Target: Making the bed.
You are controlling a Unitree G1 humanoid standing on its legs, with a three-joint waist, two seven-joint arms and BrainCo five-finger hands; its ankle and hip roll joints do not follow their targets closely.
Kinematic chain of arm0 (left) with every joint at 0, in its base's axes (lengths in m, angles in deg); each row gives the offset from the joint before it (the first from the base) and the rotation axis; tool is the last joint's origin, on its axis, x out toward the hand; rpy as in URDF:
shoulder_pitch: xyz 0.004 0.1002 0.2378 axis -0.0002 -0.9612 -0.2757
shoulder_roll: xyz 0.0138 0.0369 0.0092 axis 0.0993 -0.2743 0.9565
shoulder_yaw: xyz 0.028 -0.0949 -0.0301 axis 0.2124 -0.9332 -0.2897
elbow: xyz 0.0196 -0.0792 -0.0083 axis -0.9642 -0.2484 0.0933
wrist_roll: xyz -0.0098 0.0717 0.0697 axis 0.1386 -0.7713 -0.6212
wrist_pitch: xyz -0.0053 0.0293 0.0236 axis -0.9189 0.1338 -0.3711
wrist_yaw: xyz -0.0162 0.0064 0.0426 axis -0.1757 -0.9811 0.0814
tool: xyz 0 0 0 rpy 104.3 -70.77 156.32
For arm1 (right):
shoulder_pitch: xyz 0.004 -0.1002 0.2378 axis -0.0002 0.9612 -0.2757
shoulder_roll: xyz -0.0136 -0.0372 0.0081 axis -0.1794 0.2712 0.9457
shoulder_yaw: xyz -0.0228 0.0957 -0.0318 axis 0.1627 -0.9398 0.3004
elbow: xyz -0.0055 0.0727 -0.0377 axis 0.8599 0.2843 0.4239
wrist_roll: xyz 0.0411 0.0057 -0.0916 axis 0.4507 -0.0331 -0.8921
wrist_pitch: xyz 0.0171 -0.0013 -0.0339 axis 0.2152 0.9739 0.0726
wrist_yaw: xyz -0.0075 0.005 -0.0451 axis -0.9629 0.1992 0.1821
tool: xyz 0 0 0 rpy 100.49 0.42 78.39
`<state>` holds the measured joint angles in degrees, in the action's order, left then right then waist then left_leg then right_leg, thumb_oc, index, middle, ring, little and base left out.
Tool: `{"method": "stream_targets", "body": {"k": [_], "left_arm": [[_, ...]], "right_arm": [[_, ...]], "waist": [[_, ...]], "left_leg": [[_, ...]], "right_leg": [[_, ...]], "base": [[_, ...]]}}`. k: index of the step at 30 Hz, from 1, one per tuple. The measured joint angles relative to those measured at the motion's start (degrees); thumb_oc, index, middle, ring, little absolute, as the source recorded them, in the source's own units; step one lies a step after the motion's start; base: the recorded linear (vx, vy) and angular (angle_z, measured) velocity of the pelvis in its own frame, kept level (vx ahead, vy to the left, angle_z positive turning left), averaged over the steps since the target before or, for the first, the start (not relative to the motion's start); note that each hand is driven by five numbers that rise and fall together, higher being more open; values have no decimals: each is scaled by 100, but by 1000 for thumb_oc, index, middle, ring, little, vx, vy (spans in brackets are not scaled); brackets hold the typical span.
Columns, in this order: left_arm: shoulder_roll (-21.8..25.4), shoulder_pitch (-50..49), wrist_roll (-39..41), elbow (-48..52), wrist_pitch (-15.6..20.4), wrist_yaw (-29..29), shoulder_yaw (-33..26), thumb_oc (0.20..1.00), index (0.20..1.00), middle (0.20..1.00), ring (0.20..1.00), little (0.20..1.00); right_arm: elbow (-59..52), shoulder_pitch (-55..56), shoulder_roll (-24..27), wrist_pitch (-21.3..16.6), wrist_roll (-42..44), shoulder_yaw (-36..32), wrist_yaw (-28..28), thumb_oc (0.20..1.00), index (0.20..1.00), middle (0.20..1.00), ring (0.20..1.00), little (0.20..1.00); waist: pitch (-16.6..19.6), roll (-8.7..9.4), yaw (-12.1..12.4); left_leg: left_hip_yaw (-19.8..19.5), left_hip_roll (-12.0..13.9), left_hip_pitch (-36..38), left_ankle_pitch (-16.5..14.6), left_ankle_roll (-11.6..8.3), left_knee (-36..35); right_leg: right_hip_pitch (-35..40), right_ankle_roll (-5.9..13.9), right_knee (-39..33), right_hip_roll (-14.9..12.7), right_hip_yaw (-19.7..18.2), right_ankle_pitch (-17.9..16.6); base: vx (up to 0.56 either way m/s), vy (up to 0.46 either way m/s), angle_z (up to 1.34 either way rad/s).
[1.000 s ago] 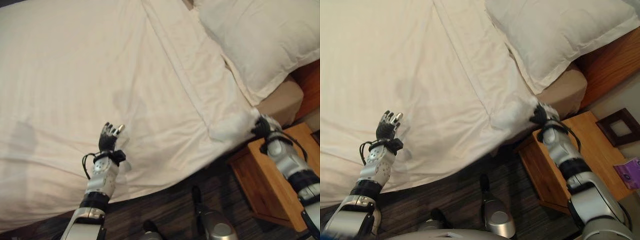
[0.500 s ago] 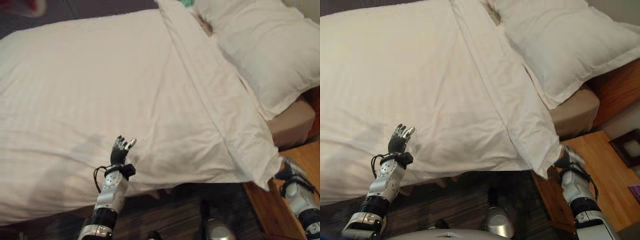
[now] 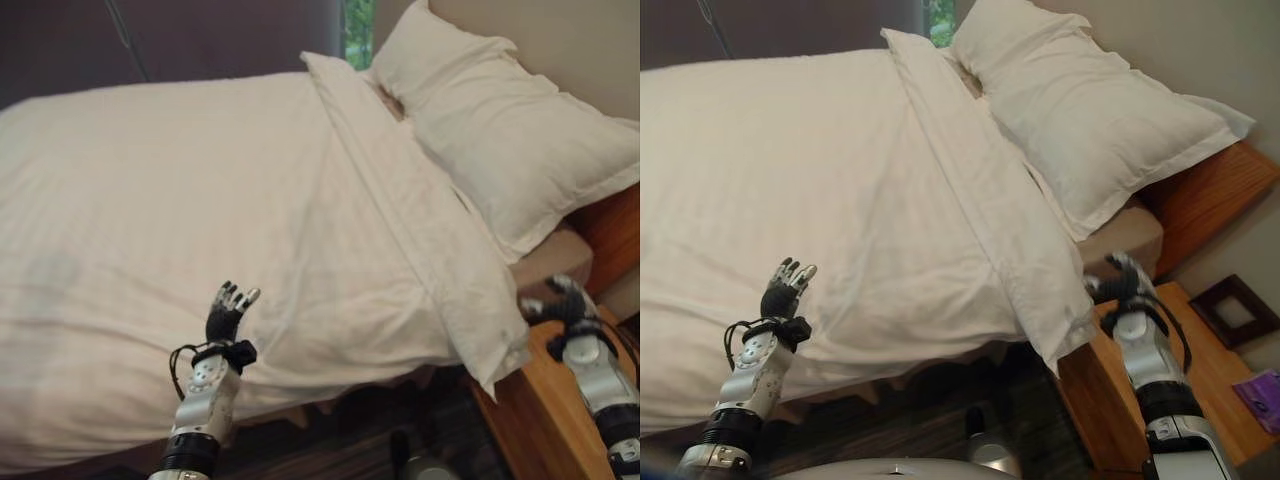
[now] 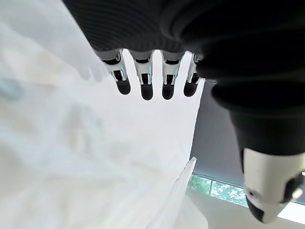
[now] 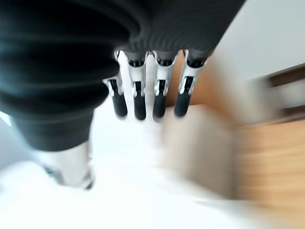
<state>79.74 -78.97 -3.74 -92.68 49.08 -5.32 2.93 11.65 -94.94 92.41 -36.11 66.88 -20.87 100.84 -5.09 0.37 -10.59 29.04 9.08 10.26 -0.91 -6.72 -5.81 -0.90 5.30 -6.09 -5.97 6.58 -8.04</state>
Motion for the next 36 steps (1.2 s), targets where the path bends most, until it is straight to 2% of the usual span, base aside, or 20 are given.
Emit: {"method": "stream_targets", "body": {"k": [3, 4, 6, 7, 11, 12, 16, 21, 23, 24, 27, 29, 30, 31, 33, 35, 36], "left_arm": [[-133, 32, 11, -41, 82, -16, 92, 1000, 1000, 1000, 1000, 1000], [-178, 201, 39, -234, 120, -20, 304, 1000, 1000, 1000, 1000, 1000], [-211, 475, 216, -389, 124, -14, 571, 1000, 1000, 1000, 1000, 1000], [-207, 631, 231, -387, 179, -18, 671, 1000, 1000, 1000, 1000, 1000], [-202, 684, 237, -373, 301, 8, 762, 1000, 1000, 1000, 1000, 1000], [-189, 745, 267, -370, 380, 12, 799, 1000, 1000, 1000, 1000, 1000], [-81, 866, 457, -372, 469, 32, 905, 1000, 1000, 1000, 1000, 1000], [65, 957, 469, -541, 525, 159, 989, 1000, 1000, 1000, 1000, 1000], [57, 1066, 579, -688, 547, 181, 991, 1000, 1000, 1000, 1000, 1000], [37, 1239, 659, -948, 593, 151, 1031, 1000, 1000, 1000, 1000, 1000], [-52, 1325, 656, -1050, 610, 104, 1112, 1000, 1000, 1000, 1000, 1000], [-104, 1333, 648, -1111, 637, 14, 1130, 1000, 1000, 1000, 1000, 1000], [-114, 1343, 648, -1140, 658, 13, 1129, 1000, 1000, 1000, 1000, 1000], [-118, 1337, 648, -1200, 679, 13, 1130, 1000, 1000, 1000, 1000, 1000], [-123, 1331, 649, -1236, 712, 11, 1115, 1000, 1000, 1000, 1000, 1000], [-126, 1315, 652, -1247, 714, -1, 1068, 1000, 1000, 1000, 1000, 1000], [-123, 1239, 661, -1239, 715, 2, 911, 1000, 1000, 1000, 1000, 1000]], "right_arm": [[-190, -562, -1667, -1237, 2729, -603, -33, 200, 200, 200, 200, 200], [142, -828, -1786, -1573, 3404, -494, -11, 200, 200, 200, 200, 200], [431, -1233, -1555, -1640, 4087, -268, 16, 200, 200, 200, 200, 200], [430, -1556, -1319, -1824, 4455, -188, 12, 200, 200, 200, 200, 200], [407, -2266, -809, -2280, 4647, -210, 31, 200, 200, 200, 200, 200], [414, -2499, -462, -2402, 4646, -255, 54, 200, 200, 200, 200, 200], [650, -2793, -212, -2628, 4658, -582, 80, 200, 200, 200, 200, 200], [1652, -2665, -277, -2541, 4899, -564, 69, 200, 200, 200, 200, 200], [2186, -2548, -454, -2492, 5113, -560, 10, 200, 200, 200, 200, 200], [2441, -2265, -723, -2477, 5276, -538, -180, 200, 200, 200, 200, 200], [2577, -1819, -1064, -2373, 5437, -406, -341, 200, 200, 200, 200, 200], [2866, -1286, -1333, -2135, 5506, -325, -505, 200, 200, 200, 200, 200], [2954, -1148, -1352, -2089, 5487, -291, -599, 200, 200, 200, 200, 200], [3246, -810, -1357, -1858, 5471, -183, -650, 200, 200, 200, 200, 200], [3503, -463, -1388, -1627, 5338, -154, -625, 200, 200, 200, 200, 200], [3538, -233, -1367, -1530, 5163, -176, -619, 200, 200, 200, 200, 200], [3552, -66, -1318, -1388, 4737, -92, -658, 200, 200, 200, 200, 200]], "waist": [[-68, -306, 19], [-69, -465, 61], [-129, -709, 108], [-212, -895, 149], [-504, -1258, 113], [-628, -1358, 103], [-914, -1460, 38], [-1205, -1718, -59], [-1221, -1764, -79], [-1226, -1775, -150], [-1231, -1773, -328], [-1229, -1763, -399], [-1229, -1763, -404], [-1240, -1743, -423], [-1253, -1725, -453], [-1289, -1672, -547], [-1309, -1596, -633]], "left_leg": [[-23, -1, -10, 3, 3, 0], [-31, -39, -110, 9, 14, 2], [-145, -139, -256, 34, 64, 0], [-163, -215, -393, 62, 103, 7], [-135, -333, -466, 49, 173, 4], [-137, -374, -600, 63, 202, 15], [-123, -391, -906, 120, 272, 26], [20, -408, -1159, 144, 282, -1], [31, -407, -1145, 137, 276, -3], [62, -415, -1147, 118, 254, -4], [155, -461, -1152, 111, 248, -3], [201, -469, -1080, 109, 246, -3], [201, -466, -1072, 109, 245, -4], [205, -450, -1050, 100, 233, -4], [205, -448, -1030, 68, 229, -4], [221, -467, -989, 47, 235, -4], [237, -483, -946, 21, 233, -6]], "right_leg": [[-27, 27, -3, -14, 3, 37], [-92, 42, -2, -62, -1, 23], [-205, 103, -2, -158, 82, 4], [-314, 137, 0, -240, 114, -41], [-407, 171, -2, -353, 62, -108], [-556, 197, 0, -389, 40, -132], [-872, 162, 28, -408, 14, -245], [-1214, 147, 29, -406, -89, -310], [-1220, 163, 26, -392, -116, -286], [-1248, 164, 20, -386, -186, -253], [-1296, 177, 29, -401, -253, -265], [-1274, 182, 30, -396, -329, -291], [-1263, 182, 30, -390, -343, -291], [-1242, 181, 30, -372, -345, -290], [-1225, 191, 29, -370, -348, -266], [-1199, 191, 28, -383, -376, -263], [-1161, 223, 28, -405, -387, -215]], "base": [[-39, 19, 2], [-64, 30, 14], [-66, 24, 29], [-59, 17, 24], [-90, -17, -1], [-137, -47, -4], [-82, -36, -3], [-53, -2, -12], [9, 34, -10], [17, 37, -15], [20, 25, -15], [21, 9, -16], [3, 9, -3], [0, 0, 0], [0, 0, 0], [-5, 6, -3], [-31, -1, -8]]}}
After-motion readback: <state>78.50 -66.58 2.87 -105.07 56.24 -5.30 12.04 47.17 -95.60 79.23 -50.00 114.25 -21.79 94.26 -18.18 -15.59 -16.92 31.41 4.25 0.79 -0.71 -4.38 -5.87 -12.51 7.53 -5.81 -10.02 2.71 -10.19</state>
